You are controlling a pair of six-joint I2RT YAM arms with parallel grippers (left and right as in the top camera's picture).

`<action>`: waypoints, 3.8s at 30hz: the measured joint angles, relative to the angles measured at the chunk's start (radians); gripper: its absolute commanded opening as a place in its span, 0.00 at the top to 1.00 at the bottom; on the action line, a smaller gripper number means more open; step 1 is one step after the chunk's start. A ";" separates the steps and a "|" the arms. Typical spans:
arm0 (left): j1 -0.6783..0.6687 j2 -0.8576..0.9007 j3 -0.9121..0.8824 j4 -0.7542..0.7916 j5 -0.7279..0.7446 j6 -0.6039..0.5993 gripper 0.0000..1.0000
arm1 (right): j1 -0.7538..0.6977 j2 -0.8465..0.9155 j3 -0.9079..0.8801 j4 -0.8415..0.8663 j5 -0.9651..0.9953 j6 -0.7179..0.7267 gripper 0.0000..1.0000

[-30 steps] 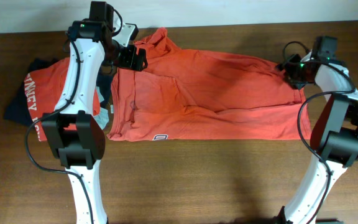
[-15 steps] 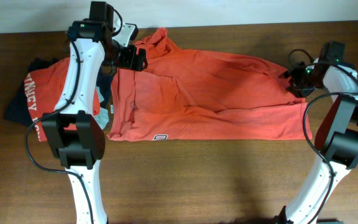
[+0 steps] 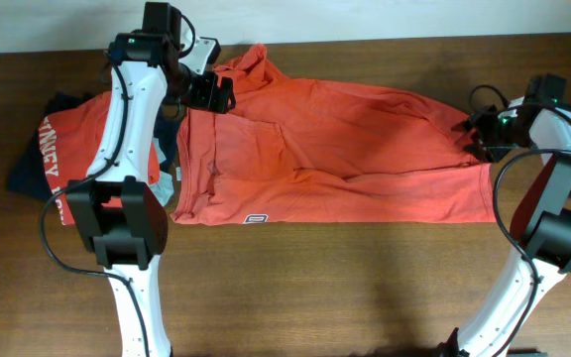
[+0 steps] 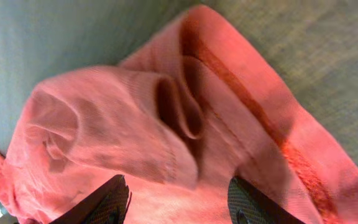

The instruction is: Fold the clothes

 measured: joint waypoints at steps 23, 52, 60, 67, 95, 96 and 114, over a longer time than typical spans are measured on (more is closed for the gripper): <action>0.000 0.000 0.000 0.000 0.000 0.000 0.04 | 0.095 0.000 0.002 0.064 0.058 0.039 0.96; 0.000 0.000 0.000 0.093 0.000 -0.003 0.01 | 0.042 -0.187 0.064 -0.553 0.212 -0.257 0.96; -0.002 0.000 0.000 0.154 0.008 0.002 0.01 | 0.077 -0.187 0.064 -0.576 0.245 -0.290 0.89; -0.009 0.060 0.000 0.271 0.014 0.013 0.01 | 0.120 -0.187 0.064 -0.554 0.258 -0.299 0.70; -0.019 0.352 0.000 0.901 0.000 -0.172 0.94 | 0.128 -0.187 0.064 -0.542 0.287 -0.295 0.68; -0.019 0.352 0.000 0.888 0.001 -0.176 0.99 | 0.128 -0.187 0.064 -0.542 0.289 -0.295 0.68; 0.037 0.160 0.298 0.126 0.011 -0.108 1.00 | 0.128 -0.187 0.064 -0.542 0.290 -0.295 0.68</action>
